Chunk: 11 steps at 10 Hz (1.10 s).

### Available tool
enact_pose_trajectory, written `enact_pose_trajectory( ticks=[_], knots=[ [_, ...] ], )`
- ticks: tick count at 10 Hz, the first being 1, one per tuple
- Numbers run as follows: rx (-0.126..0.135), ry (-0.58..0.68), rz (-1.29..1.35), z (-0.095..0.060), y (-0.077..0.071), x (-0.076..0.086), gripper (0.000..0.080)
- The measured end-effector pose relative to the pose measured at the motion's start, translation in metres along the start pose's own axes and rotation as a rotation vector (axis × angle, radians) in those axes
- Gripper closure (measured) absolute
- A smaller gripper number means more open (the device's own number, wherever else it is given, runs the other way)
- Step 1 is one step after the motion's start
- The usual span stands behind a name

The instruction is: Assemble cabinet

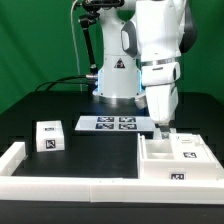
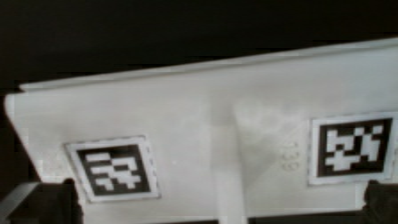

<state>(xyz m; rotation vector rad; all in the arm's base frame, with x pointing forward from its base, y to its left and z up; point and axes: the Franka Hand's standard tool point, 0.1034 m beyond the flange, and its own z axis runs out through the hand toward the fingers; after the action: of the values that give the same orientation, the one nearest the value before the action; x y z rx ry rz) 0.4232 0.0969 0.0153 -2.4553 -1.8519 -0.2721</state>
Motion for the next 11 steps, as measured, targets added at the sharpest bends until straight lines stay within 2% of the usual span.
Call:
enact_pose_trajectory(
  ticks=[1, 2, 3, 5, 6, 7, 8, 11],
  knots=[
    [0.002, 0.002, 0.001, 0.002, -0.0012, 0.0003, 0.0002],
    [0.001, 0.007, 0.002, 0.0044, -0.0027, 0.0007, 0.0123],
    [0.002, 0.007, 0.003, 0.005, -0.0034, 0.0003, 0.0123],
    [0.005, 0.004, 0.006, 0.0058, -0.0039, -0.0026, 0.0398],
    [0.002, 0.005, 0.009, 0.0052, -0.003, -0.0036, 0.058],
    [0.002, 0.004, 0.014, 0.0052, -0.0028, -0.0052, 0.058],
    [0.001, 0.005, 0.013, 0.0047, -0.0024, -0.0045, 0.0711],
    [-0.001, 0.005, 0.013, 0.0039, -0.0018, -0.0041, 0.0729]
  ],
)
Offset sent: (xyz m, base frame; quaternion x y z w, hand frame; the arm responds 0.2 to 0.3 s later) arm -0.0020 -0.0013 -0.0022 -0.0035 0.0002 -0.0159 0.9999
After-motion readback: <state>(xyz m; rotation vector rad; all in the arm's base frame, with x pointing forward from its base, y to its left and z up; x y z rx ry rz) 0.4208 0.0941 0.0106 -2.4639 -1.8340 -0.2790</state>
